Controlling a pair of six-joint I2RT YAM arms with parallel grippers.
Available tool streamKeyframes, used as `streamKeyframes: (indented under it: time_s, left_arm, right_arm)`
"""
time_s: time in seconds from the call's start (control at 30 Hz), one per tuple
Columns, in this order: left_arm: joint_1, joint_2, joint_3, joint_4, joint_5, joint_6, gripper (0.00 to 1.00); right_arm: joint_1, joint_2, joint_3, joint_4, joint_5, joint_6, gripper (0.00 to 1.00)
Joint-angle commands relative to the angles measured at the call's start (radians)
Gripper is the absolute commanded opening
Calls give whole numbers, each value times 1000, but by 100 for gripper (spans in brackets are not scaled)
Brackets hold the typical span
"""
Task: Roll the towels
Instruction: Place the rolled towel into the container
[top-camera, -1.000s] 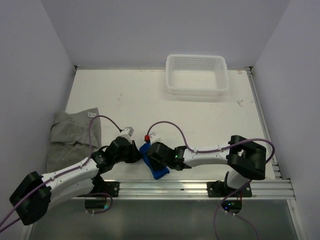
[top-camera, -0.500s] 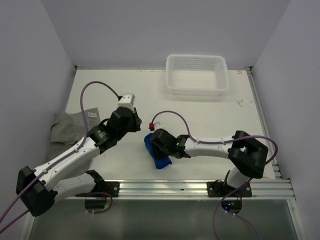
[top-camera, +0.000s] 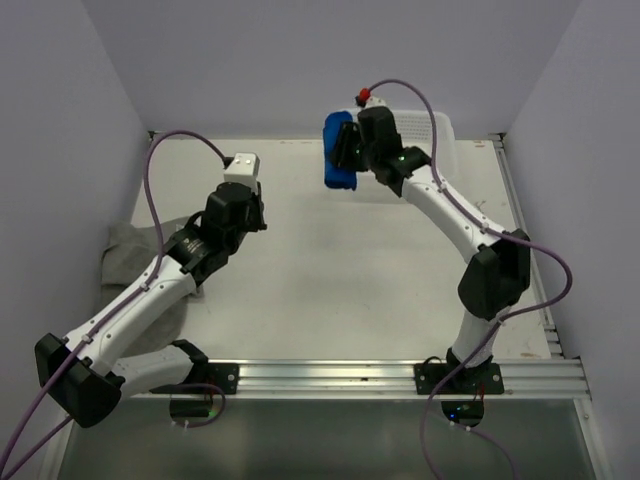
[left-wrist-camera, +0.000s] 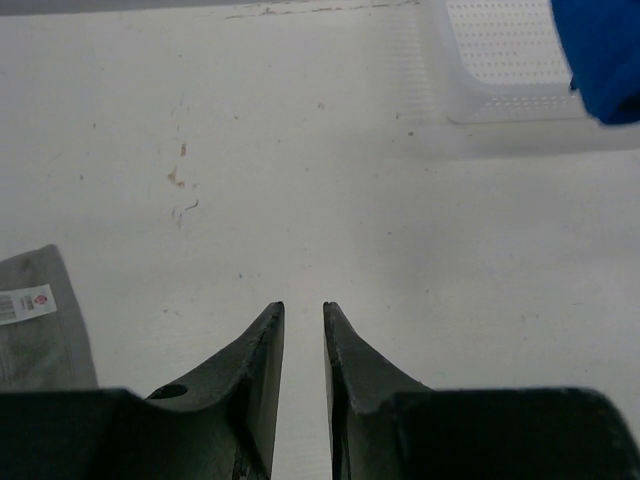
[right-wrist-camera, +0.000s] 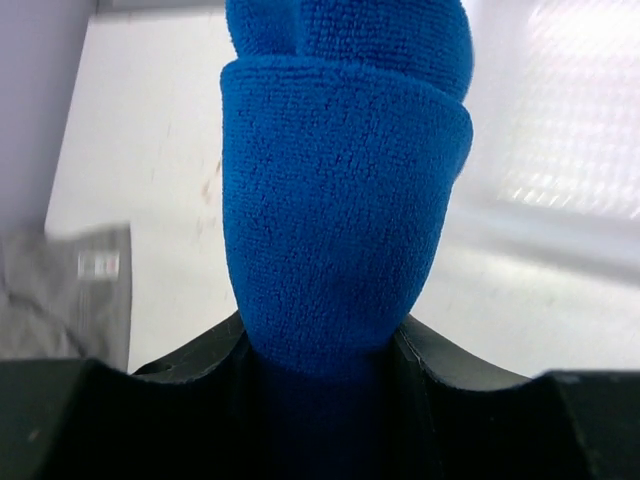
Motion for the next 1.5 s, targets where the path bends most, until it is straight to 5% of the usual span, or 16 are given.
streamKeyframes:
  time_s: [0.0,0.5,1.03,1.2,1.47]
  left_arm:
    - [10,4,-34,38,-37,68,27]
    - [30,75,-75,46,0,90,47]
    - [50,112,-60,42,66,93,50]
    - [50,105,-55,35,51,90,51]
    - [51,92,-61,35,63,88,51]
  right_arm:
    - [-126,121,189,-85,-14,-15,0]
    - [-400,561,619,-123,29,22,0]
    - [-473,693,520,-163,52,-15,1]
    - [-473,730,546,-197,32,5,41]
    - [-471,732,555,-216,19,20,67]
